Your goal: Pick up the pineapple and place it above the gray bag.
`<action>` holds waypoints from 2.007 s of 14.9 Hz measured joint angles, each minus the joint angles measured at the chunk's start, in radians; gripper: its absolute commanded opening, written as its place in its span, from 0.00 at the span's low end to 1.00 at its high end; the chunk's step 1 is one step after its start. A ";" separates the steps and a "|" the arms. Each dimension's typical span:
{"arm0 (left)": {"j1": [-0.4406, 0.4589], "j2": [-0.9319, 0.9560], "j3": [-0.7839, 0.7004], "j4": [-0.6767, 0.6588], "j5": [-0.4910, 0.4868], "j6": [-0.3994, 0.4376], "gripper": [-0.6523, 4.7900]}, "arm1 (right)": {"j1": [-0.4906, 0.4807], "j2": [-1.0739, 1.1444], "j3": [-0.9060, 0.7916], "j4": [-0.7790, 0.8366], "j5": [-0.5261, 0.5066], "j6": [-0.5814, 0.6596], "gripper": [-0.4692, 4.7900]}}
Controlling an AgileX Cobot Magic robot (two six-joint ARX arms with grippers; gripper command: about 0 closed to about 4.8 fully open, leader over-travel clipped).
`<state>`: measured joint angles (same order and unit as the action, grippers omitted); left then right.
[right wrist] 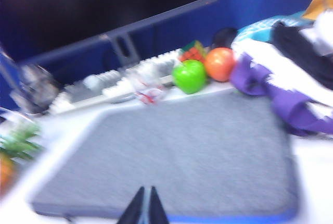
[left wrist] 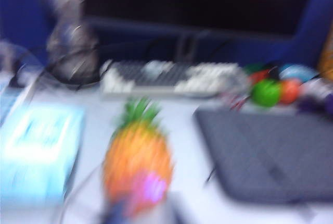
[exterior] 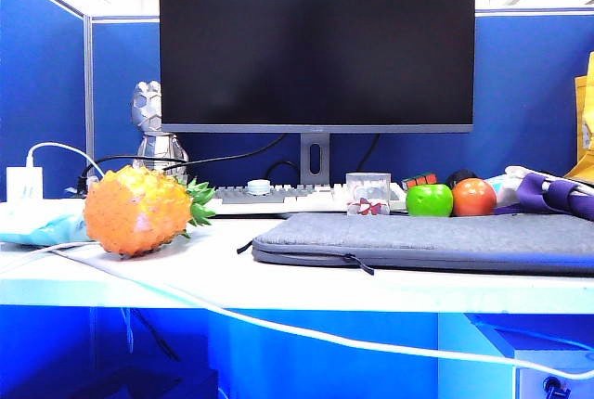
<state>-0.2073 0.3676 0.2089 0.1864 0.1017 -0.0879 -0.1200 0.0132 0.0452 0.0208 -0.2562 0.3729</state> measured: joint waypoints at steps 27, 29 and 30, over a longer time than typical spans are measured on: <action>-0.042 1.709 1.991 -1.231 0.072 0.249 0.98 | 0.115 1.314 0.877 0.106 -1.119 -0.005 1.00; -0.045 1.777 2.053 -1.219 0.018 0.256 0.98 | 0.178 1.327 0.877 0.124 -1.084 -0.004 1.00; -0.043 1.814 2.083 -1.217 0.000 0.256 0.98 | 0.187 1.327 0.877 0.145 -1.053 -0.003 1.00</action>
<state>-0.2504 2.1818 2.2917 -1.0306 0.1020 0.1684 0.0669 1.3399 0.9222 0.1661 -1.3094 0.3695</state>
